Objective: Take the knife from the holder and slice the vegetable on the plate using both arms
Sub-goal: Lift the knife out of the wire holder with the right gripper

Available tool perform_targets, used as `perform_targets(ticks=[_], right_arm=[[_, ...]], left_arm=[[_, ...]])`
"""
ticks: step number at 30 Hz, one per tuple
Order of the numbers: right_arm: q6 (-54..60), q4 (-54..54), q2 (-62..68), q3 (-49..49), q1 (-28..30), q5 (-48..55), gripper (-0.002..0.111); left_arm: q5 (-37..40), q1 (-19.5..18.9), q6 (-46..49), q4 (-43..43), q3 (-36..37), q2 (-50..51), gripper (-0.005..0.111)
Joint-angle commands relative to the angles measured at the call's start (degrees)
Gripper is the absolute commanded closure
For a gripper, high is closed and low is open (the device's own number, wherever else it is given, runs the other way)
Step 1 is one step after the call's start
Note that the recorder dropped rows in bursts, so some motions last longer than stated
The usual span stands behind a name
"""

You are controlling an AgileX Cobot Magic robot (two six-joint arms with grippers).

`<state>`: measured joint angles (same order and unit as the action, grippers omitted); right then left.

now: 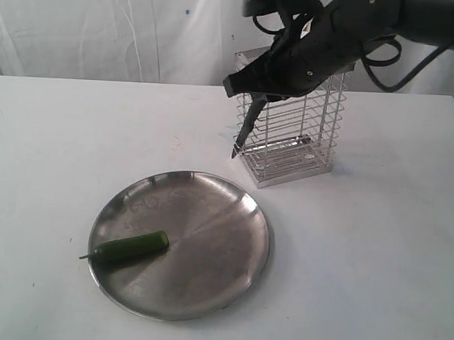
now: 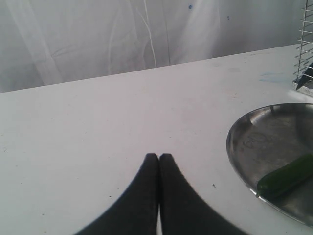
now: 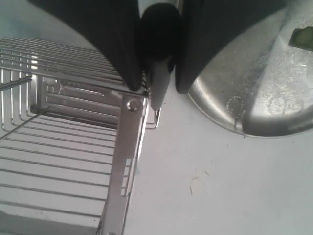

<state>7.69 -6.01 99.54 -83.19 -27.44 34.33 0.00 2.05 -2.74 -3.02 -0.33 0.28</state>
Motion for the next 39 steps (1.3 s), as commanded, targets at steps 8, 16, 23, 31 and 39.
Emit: perform_targets(ticks=[8,16,23,31,39], right_arm=[[-0.7,1.4,-5.4,-0.3,0.1,3.2,0.091],[-1.4,3.3,-11.0,-0.1,0.1,8.9,0.091],[-1.4,2.8,-18.0,5.9,0.1,10.2,0.091],[-1.4,-1.4,-32.0,19.2,-1.3,3.3,0.091],[-1.9,-5.4,-46.1,35.0,-9.0,-11.8,0.091]], left_arm=[[-0.3,0.4,0.0,-0.1,0.3,-0.3,0.107],[-0.3,0.4,0.0,-0.1,0.3,-0.3,0.107],[-0.3,0.4,0.0,-0.1,0.3,-0.3,0.107],[-0.3,0.4,0.0,-0.1,0.3,-0.3,0.107],[-0.3,0.4,0.0,-0.1,0.3,-0.3,0.107]])
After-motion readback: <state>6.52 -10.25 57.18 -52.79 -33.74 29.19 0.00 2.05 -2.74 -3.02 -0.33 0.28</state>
